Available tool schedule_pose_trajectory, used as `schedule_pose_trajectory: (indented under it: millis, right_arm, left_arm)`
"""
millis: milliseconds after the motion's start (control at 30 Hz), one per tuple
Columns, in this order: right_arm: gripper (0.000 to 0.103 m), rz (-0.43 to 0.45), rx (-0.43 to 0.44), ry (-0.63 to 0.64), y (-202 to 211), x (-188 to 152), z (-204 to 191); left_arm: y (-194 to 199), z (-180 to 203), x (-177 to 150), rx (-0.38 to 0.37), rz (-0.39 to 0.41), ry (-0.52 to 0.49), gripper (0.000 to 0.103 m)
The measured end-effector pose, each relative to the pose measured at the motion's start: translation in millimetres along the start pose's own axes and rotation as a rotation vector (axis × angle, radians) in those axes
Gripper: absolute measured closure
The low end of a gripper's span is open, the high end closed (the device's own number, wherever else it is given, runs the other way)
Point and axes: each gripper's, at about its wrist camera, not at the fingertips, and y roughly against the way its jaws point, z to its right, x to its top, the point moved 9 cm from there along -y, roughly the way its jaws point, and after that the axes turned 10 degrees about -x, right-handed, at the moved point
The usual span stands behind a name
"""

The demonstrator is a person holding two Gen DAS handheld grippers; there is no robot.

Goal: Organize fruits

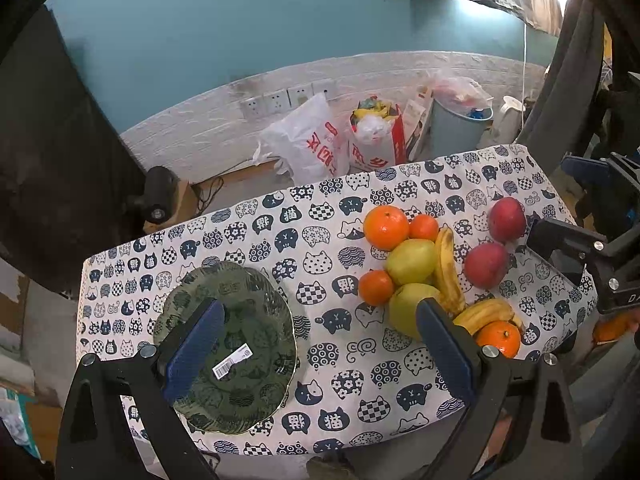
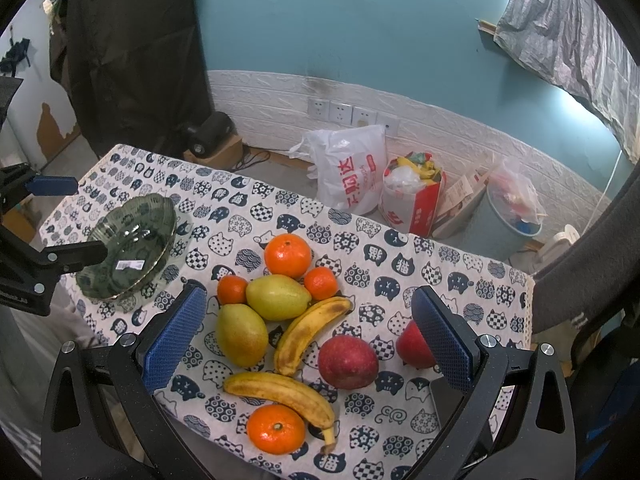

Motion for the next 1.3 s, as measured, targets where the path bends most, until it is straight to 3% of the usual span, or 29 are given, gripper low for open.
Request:
schedule_pose_trajectory:
  millis: [1300]
  right_arm:
    - [0.002, -0.004, 0.001, 0.0, -0.5, -0.1, -0.9]
  left_arm:
    - [-1.8, 2.6, 0.6, 0.005, -0.006, -0.004, 0.005]
